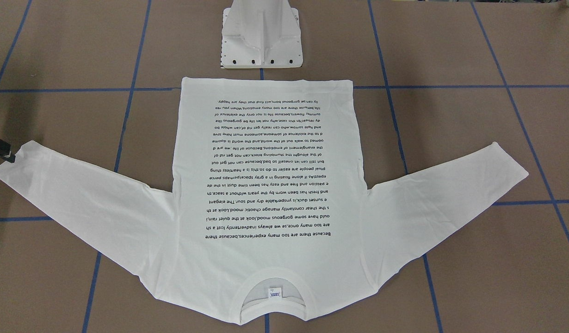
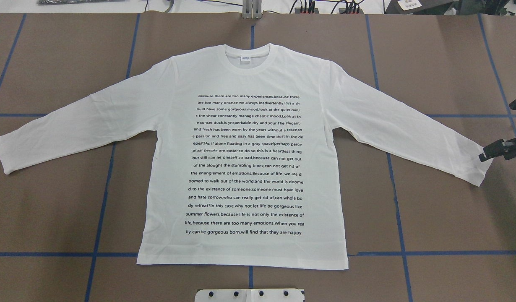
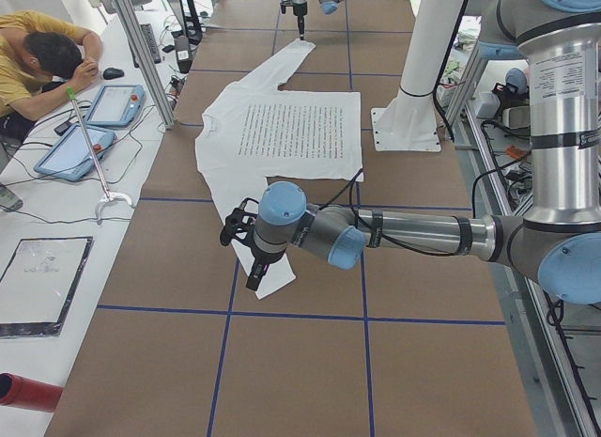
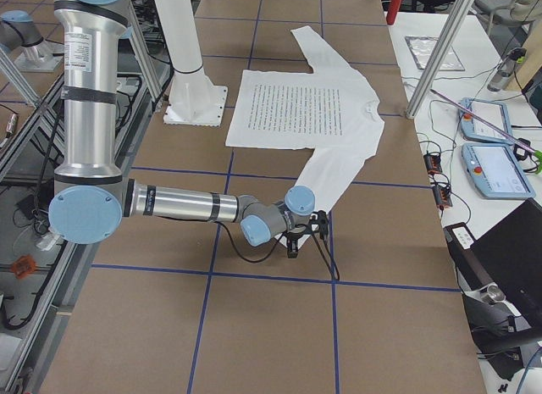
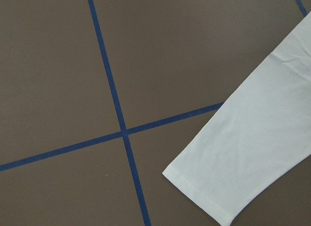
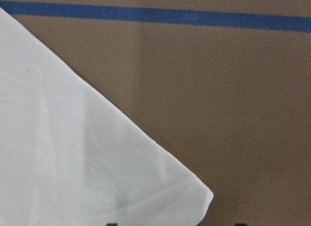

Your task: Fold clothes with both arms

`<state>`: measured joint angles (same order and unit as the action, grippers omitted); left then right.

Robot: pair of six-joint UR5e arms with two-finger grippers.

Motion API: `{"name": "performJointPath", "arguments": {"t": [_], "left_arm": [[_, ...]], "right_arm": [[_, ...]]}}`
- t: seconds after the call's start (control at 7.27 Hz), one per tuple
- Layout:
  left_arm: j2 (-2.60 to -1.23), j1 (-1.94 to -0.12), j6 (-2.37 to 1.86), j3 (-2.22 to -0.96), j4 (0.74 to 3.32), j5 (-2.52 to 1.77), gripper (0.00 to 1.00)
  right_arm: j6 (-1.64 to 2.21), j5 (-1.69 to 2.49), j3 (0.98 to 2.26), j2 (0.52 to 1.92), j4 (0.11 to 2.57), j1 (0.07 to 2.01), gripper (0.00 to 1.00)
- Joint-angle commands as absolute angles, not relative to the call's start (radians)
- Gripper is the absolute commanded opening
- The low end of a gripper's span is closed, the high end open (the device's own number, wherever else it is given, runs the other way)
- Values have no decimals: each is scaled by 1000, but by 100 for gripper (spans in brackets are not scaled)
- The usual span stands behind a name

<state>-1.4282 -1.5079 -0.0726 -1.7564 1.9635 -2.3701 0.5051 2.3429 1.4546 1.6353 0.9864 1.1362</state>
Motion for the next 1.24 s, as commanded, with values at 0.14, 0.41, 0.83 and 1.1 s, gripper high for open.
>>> {"name": "performJointPath", "arguments": {"t": [0.14, 0.41, 0.83, 1.1], "left_arm": [[-1428, -1508, -72, -1756, 1963, -2370, 100], [-1428, -1508, -72, -1756, 1963, -2353, 100], [-1428, -1508, -72, -1756, 1963, -2353, 100], [-1428, -1508, -74, -1756, 1963, -2353, 100]], "right_arm": [[508, 2341, 1416, 1611, 985, 1134, 72], [518, 2342, 1414, 1611, 985, 1134, 57], [518, 2342, 1399, 1612, 983, 1135, 0], [520, 2348, 1422, 1615, 980, 1137, 0]]}}
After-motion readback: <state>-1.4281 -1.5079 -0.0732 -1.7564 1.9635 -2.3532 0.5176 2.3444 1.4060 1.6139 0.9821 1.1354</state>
